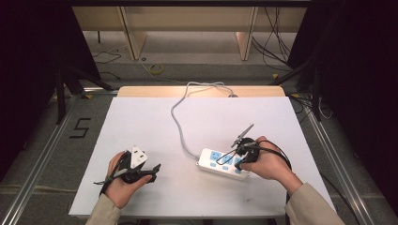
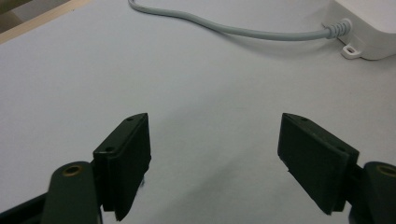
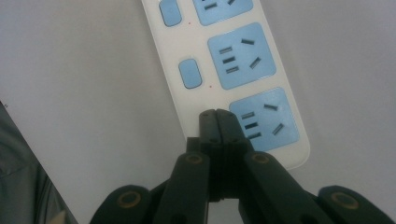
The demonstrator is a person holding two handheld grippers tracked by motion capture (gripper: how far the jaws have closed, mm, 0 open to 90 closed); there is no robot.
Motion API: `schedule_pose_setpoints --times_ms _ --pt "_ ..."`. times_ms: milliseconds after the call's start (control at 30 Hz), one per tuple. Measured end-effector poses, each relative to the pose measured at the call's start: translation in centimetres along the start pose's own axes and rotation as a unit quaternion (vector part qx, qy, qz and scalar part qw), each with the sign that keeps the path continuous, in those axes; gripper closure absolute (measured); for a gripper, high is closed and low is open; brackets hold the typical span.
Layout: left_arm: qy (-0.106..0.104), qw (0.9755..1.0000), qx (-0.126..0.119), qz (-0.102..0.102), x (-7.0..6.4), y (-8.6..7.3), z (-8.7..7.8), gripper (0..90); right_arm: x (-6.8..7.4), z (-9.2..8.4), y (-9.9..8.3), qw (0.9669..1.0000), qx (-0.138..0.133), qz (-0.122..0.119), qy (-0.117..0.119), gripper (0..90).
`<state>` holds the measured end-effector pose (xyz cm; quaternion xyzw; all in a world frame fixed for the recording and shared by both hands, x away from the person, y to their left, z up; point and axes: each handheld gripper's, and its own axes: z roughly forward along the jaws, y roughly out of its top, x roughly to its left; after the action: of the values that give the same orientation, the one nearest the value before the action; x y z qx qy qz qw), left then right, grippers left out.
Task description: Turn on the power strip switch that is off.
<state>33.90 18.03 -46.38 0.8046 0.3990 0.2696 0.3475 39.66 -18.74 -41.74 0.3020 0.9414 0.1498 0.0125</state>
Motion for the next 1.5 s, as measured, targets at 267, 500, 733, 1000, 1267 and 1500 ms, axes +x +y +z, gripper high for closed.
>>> schedule_pose_setpoints --times_ms 267,500,733,1000,1267,1500 --pt "0.000 1.0000 0.000 0.000 -0.04 0.01 0.01 25.4 0.06 0.40 0.13 1.0000 0.007 0.001 0.001 90.0" --pt "-0.001 1.0000 0.001 0.001 -0.04 0.01 -0.01 25.4 0.10 0.66 0.27 0.9999 0.011 0.000 0.000 90.0" --pt "-0.001 1.0000 0.002 0.003 -0.10 0.00 0.04 25.4 0.03 0.77 0.32 0.9999 0.014 -0.002 -0.001 90.0" --pt "-0.001 1.0000 0.001 0.003 -0.13 0.00 0.04 25.3 0.12 0.91 0.40 0.9998 0.018 0.000 -0.005 90.0" --pt "0.000 1.0000 0.001 0.003 -0.13 0.01 0.03 25.3 0.14 0.93 0.50 0.9997 0.021 -0.003 -0.007 90.0" --pt "0.000 1.0000 0.000 0.004 -0.11 0.02 0.01 25.3 0.15 0.97 0.50 0.9997 0.022 -0.006 -0.009 90.0"
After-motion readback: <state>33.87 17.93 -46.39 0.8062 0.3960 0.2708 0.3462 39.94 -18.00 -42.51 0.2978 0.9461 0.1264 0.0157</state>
